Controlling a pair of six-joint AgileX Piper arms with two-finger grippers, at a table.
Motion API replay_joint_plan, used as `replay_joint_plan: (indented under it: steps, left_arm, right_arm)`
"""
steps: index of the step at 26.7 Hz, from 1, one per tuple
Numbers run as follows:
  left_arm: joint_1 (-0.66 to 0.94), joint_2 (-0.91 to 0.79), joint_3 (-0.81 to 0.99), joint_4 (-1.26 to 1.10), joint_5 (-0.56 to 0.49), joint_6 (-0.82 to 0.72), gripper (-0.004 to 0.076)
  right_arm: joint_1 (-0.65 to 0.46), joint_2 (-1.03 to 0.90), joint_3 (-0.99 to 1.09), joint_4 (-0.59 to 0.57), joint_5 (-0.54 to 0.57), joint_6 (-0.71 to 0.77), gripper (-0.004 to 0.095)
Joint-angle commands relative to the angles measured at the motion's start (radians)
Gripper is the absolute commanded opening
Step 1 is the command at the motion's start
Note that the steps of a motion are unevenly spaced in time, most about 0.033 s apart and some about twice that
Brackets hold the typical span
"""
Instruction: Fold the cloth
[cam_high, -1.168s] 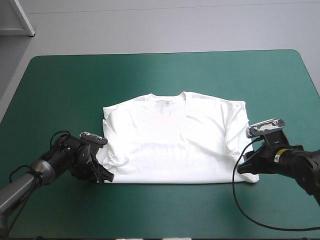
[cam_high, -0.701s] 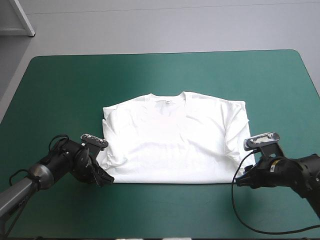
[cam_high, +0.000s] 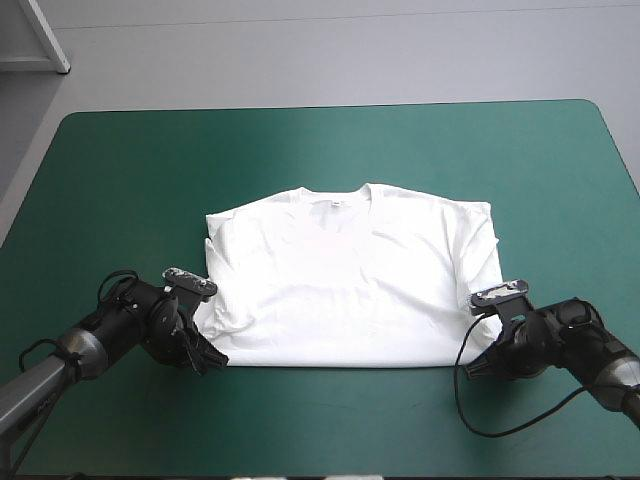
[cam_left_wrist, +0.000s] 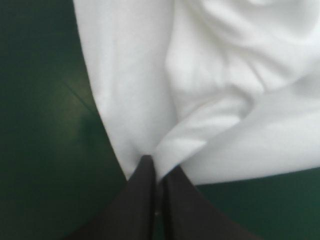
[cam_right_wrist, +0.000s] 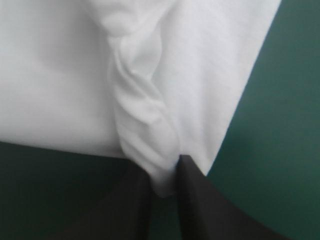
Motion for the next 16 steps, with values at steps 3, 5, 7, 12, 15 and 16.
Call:
replay_joint_plan:
  steps: [3,5,7,12,15,16]
  left_arm:
    - [-0.003,-0.022,0.006,0.026,0.026,0.002,0.0019]
    - [-0.003,-0.06,0.006,0.028,0.053,0.002,0.0019]
    - [-0.003,-0.097,0.006,0.028,0.095,0.002,0.0019]
    - [-0.003,-0.213,0.006,0.018,0.235,0.02,0.0019]
    - [-0.003,-0.297,0.003,0.025,0.279,0.029,0.0019]
    - [-0.003,-0.318,-0.005,0.025,0.279,0.029,0.0019]
  right_arm:
    - [0.002,-0.049,0.0,0.029,0.071,-0.021,-0.0018]
    - [0.002,-0.107,0.0,0.031,0.113,-0.021,-0.0017]
    - [0.002,-0.16,0.0,0.038,0.147,-0.021,-0.0017]
    - [0.002,-0.316,0.0,0.072,0.232,-0.014,-0.0017]
    - [0.002,-0.396,-0.008,0.072,0.25,-0.001,-0.0018]
    - [0.002,-0.414,-0.017,0.074,0.258,0.002,-0.0018]
